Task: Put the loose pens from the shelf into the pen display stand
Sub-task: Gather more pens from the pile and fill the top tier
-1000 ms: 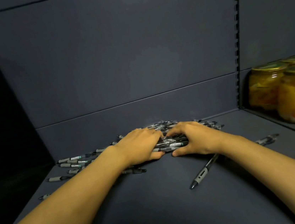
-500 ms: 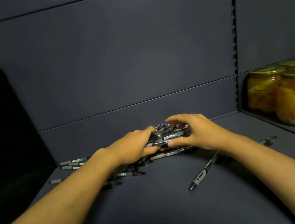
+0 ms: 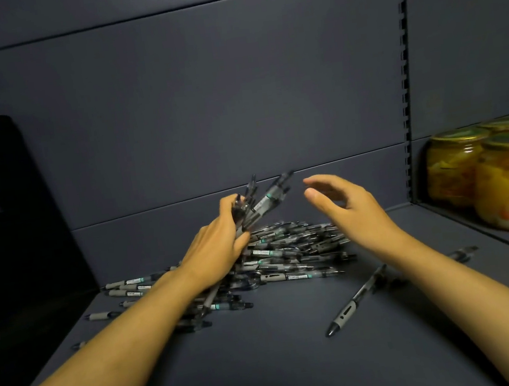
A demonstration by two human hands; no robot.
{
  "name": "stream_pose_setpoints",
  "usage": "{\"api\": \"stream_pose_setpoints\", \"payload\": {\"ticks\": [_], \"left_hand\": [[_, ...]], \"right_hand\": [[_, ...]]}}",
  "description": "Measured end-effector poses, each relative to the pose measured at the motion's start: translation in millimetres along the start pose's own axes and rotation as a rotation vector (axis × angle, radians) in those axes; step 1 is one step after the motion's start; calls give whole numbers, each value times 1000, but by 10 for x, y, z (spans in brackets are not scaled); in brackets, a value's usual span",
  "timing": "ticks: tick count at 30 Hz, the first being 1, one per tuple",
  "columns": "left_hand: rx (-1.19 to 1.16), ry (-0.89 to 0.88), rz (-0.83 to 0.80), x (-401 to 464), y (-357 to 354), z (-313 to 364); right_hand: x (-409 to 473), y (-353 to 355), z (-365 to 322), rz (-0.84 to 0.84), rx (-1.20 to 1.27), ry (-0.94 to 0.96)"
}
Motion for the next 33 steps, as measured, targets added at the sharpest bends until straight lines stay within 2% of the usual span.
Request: {"api": "stream_pose_setpoints", "payload": {"ticks": [6,10,13,20,25,30,33], "left_hand": [[-8,41,9,-7,-29,-2],[168,-17,-102,-13,-100,95],[234,-58,-152,17,-138,164],[266,-70,-153,90,-149,364],[101,-153,-87,84,-39,562],[-301,-227,13,-63,213,763],[-465,-246,68,-200,316,848]], "right_hand": [[-2,-137,52,-79,-1,-23],[15,-264,153,-213,-82,-86],[17,-333,206,-268,22,-140],[4,-386,159,-228,238,-191],[-18,-367,-16,-194,345,-143],[-62,-324,-414,-158,411,52],[-56,-411,-710,-163,410,100]]}}
Point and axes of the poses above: each hand's wrist, its own x-axis towards the middle knuckle, its own y-axis out of the back of the hand, z = x × y, the point moved 4 cm from there along x, towards the middle knuckle, and after that the axes turned 11 degrees about -z, right-handed, at the moved point
